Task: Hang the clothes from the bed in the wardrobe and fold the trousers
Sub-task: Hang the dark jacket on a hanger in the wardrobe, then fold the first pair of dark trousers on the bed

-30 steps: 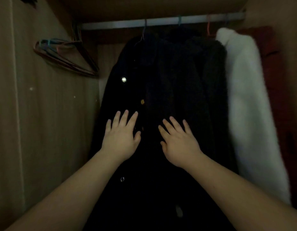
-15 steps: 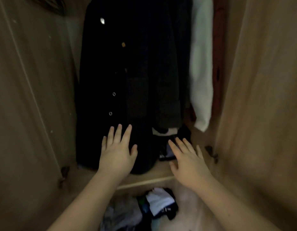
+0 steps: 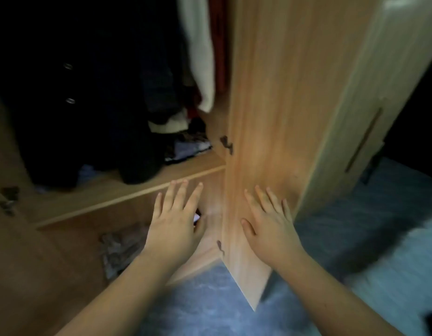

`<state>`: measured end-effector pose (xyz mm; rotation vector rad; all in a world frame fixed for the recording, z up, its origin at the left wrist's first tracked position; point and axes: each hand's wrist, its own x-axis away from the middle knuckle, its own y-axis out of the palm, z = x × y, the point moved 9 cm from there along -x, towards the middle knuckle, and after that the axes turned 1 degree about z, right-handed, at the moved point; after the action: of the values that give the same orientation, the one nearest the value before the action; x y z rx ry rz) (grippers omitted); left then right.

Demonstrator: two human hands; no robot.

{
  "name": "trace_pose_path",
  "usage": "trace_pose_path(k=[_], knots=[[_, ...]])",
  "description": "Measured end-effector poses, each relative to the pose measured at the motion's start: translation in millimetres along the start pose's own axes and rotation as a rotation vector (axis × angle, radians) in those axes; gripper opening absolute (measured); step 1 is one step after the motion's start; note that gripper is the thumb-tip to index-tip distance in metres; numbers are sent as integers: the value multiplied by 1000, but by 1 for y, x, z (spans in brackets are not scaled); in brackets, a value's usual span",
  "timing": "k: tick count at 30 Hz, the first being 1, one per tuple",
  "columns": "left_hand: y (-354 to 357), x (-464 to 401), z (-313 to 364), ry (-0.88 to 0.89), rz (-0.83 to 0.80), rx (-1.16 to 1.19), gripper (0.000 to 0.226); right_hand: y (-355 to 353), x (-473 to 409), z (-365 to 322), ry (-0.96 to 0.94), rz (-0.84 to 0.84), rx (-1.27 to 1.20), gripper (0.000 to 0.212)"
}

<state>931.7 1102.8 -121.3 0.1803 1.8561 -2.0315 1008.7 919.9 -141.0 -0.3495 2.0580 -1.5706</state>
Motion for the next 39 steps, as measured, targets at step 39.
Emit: trace_pose_path(k=[39], knots=[[301,221,712,804,-728,333,70,-4,624,516,1282,-136,-98,67]])
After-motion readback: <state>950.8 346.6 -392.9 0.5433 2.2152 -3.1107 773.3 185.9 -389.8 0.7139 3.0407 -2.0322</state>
